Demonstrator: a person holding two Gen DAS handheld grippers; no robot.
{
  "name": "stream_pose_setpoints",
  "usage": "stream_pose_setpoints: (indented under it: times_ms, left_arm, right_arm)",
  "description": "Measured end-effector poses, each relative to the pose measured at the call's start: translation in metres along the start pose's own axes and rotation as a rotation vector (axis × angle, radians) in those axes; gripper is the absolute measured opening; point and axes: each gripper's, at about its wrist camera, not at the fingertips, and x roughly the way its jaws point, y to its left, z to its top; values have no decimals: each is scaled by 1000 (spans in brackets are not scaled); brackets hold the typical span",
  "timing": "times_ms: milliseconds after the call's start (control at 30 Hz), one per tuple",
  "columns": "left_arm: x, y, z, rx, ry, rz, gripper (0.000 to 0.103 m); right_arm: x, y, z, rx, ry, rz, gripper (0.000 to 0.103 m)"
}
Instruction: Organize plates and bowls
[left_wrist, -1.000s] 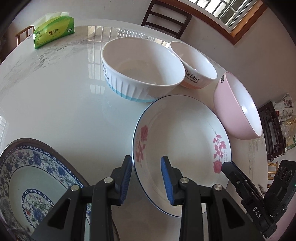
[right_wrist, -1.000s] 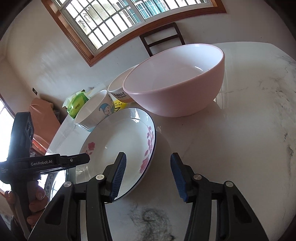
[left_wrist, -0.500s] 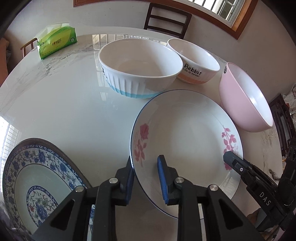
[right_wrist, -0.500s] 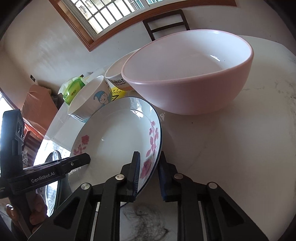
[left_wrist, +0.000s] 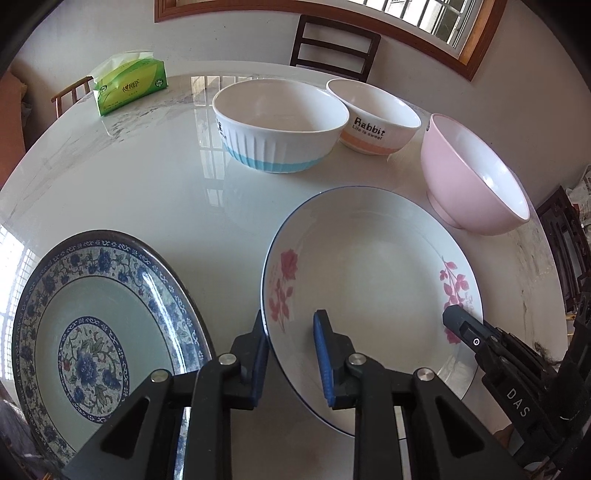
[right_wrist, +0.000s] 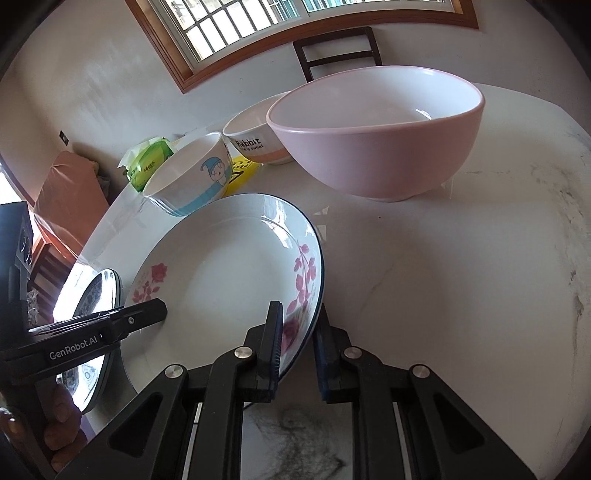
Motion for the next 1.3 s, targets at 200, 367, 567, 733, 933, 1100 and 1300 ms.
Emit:
stream_pose_setpoints:
  times_ms: [200,367,567,733,933,1100,1300]
  left_arm:
    - [-19,-6,-11,6,-20,-15,24]
    - [-35,-10,-19,22,-46,-7,24]
    - [-51,4,-24,12,-76,-6,24]
    - [-66,20,-30,-6,-101,8,24]
    - [-80,48,-39,-47,-108,22,24]
    - [-89,75,-47,-89,-111,31,24]
    - [-96,107,-56,-134,-119,52,24]
  right_arm:
    - [-11,-2,-13,26,-4,6,16]
    - [-19,-3,-21,50,-7,29,16]
    - [-29,7,-26,48,-22,42,16]
    - [-35,21,-28,29,-28,59,16]
    - [-31,44,-29,8,-13,92,16]
    - [-28,68,-34,-37,-2,104,17]
    - [-23,101,-36,-99,15,116,17]
